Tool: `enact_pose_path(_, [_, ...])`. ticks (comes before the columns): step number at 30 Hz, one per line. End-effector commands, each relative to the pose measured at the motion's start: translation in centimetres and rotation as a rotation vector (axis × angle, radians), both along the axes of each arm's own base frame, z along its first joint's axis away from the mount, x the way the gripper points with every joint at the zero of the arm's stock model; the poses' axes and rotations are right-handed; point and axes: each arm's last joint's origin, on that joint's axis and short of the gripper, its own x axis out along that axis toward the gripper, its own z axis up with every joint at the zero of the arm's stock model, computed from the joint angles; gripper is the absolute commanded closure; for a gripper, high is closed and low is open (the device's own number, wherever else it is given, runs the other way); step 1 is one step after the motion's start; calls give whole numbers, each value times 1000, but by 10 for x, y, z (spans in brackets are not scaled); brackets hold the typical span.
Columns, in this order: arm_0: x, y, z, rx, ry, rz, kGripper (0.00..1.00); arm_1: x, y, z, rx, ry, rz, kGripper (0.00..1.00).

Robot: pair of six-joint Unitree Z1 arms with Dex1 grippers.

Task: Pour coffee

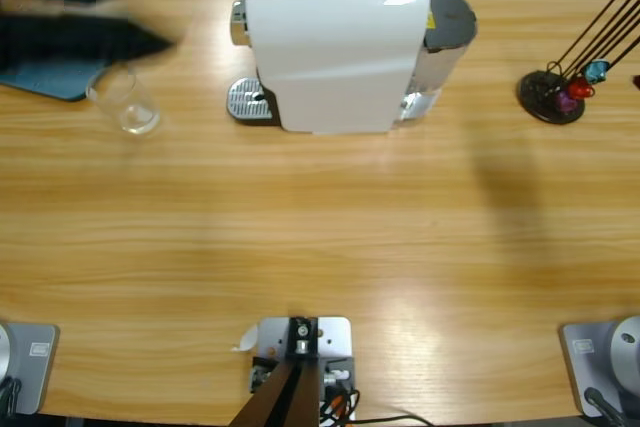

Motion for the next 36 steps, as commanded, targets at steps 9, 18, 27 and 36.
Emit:
enact_pose_path(9, [-58,80,-73,99,37,35,4,69,-13,-91,21,94,-193,370])
enact_pose_path(18, [-57,79,-76,106,50,44,5,92,-23,-107,39,103,-236,372])
enact_pose_path(27, [-53,75,-78,112,67,51,9,96,-28,-108,38,85,-247,501])
enact_pose_path(36, [-53,75,-78,111,64,53,9,98,-27,-110,40,91,-218,709])
